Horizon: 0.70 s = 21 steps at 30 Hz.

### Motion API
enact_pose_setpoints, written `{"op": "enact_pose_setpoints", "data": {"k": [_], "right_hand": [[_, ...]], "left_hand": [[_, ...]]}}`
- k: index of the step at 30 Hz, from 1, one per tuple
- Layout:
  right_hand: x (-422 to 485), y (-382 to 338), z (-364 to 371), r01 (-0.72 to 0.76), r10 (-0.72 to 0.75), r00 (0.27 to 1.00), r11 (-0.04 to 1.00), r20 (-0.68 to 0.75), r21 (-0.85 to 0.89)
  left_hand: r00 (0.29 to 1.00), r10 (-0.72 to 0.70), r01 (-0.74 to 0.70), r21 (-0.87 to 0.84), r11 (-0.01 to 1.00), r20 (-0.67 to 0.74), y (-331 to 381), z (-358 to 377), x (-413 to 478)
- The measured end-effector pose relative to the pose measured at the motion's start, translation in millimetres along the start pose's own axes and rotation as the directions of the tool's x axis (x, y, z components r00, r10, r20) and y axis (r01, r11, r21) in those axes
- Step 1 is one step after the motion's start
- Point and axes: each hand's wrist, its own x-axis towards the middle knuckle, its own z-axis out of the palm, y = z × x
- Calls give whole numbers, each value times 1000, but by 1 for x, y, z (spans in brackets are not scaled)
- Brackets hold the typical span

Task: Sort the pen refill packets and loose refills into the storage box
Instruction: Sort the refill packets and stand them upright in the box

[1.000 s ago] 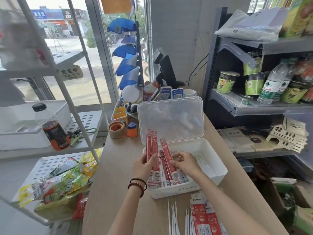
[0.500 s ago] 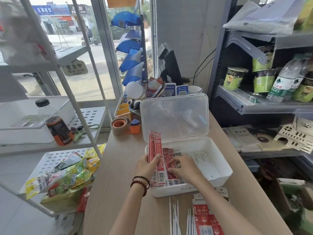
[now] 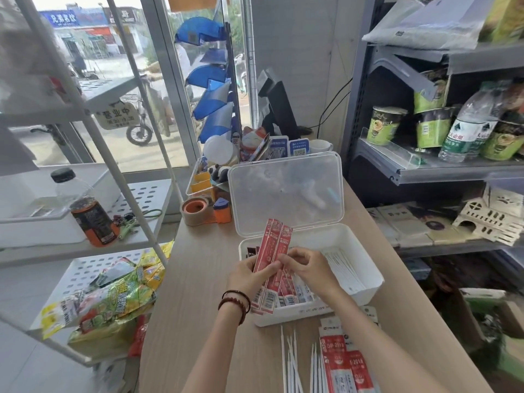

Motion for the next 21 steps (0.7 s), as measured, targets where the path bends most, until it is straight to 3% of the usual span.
{"op": "enact_pose_setpoints", "data": {"k": [6, 10, 18, 21], "right_hand": [[3, 1, -4, -85, 103, 983, 989, -154, 121], [4, 5, -8, -143, 167, 966, 981, -199, 129], [13, 20, -2, -116, 108, 993, 970, -49, -214], [14, 21, 0, -95, 83, 995, 963, -59, -253]], "left_hand": [[997, 2, 6, 107, 994, -74, -4, 4, 4], [995, -66, 57, -112, 992, -78, -1, -1, 3], [993, -53, 31, -187, 982, -109, 2, -3, 2], [993, -51, 32, -171, 985, -107, 1, -4, 3]]}}
